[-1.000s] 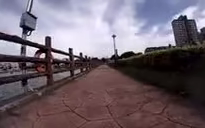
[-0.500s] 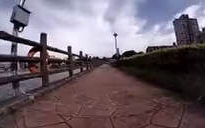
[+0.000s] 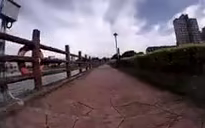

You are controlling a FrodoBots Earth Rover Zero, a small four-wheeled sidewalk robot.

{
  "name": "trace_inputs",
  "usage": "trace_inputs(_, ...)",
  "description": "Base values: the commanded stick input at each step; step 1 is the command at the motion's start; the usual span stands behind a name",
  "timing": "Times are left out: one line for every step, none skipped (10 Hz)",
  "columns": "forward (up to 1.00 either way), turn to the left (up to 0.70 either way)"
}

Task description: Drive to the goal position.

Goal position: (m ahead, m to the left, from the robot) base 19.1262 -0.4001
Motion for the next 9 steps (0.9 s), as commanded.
trace_inputs(0.7,0.05)
trace_inputs(0.7,0.05)
trace_inputs(0.7,0.06)
trace_inputs(0.7,0.06)
trace_inputs(0.7,0.06)
trace_inputs(0.7,0.06)
trace_inputs(0.7,0.06)
trace_inputs(0.7,0.06)
trace_inputs(0.7,0.06)
